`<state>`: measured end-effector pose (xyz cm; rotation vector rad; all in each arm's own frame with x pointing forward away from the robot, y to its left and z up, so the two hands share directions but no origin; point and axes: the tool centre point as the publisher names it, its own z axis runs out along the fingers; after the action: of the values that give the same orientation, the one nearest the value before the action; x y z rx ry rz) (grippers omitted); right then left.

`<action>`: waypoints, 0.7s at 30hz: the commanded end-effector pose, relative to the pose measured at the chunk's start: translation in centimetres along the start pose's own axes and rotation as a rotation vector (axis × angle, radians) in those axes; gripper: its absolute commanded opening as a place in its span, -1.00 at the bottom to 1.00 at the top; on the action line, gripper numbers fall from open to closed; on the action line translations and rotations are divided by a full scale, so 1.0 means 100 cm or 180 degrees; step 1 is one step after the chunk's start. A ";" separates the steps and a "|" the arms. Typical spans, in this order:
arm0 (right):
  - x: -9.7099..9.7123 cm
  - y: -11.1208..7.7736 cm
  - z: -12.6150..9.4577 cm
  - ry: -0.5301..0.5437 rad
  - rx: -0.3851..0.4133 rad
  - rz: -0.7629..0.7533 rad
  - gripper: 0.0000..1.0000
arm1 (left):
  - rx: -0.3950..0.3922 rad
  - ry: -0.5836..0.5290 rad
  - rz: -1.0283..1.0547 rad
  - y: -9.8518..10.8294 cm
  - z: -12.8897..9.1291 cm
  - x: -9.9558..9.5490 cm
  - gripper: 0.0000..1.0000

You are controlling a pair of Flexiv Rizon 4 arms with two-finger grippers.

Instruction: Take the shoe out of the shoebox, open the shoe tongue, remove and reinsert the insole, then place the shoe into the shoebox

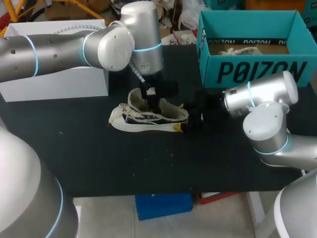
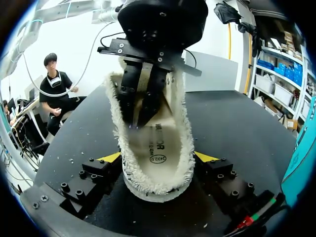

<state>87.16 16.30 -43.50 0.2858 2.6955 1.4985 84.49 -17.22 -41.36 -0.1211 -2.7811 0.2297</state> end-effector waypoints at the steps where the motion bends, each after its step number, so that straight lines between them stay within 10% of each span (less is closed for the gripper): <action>1: 0.000 0.000 0.002 -0.0005 0.0008 0.0005 -1.00 | -0.0020 -0.0048 0.0011 0.002 0.002 0.005 -0.27; 21: 0.000 0.000 0.002 -0.0005 0.0008 0.0005 -1.00 | -0.0685 -0.1015 -0.0270 0.010 0.023 0.006 -0.40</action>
<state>87.09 16.34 -43.51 0.2843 2.6959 1.4988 84.77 -16.63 -42.06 -0.0269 -3.0207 -0.0538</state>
